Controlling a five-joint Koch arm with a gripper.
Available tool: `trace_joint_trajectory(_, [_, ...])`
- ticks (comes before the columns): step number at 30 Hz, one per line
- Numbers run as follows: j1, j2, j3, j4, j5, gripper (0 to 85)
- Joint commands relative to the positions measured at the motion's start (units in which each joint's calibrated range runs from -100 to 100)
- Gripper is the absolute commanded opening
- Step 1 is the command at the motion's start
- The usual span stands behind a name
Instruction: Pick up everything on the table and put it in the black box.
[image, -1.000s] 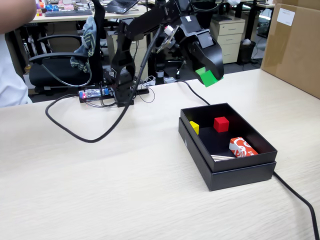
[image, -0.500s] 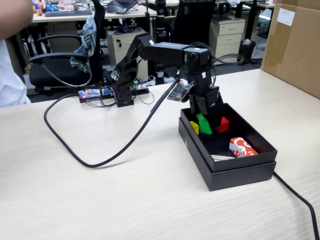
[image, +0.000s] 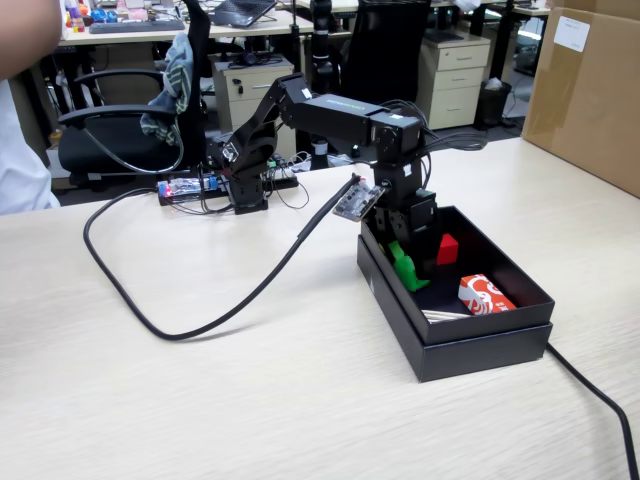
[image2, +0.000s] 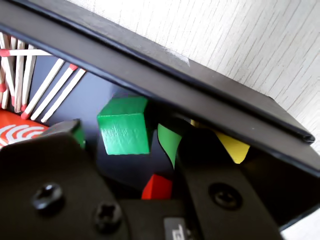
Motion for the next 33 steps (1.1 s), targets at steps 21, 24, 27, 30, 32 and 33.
trace_joint_trajectory(21, [-9.62,-72.76,-24.98,0.64,-2.78,50.5])
trace_joint_trajectory(24, [-11.04,-83.31,-36.13,4.44,-3.91,50.8])
trace_joint_trajectory(27, [-12.60,-91.58,-47.37,9.11,-4.49,50.9])
trace_joint_trajectory(30, [-13.53,-104.31,-63.78,18.27,-5.18,50.7])
trace_joint_trajectory(32, [-13.58,-108.90,-69.31,20.17,-5.13,50.7])
trace_joint_trajectory(33, [-13.58,-110.85,-71.94,20.95,-5.03,50.8])
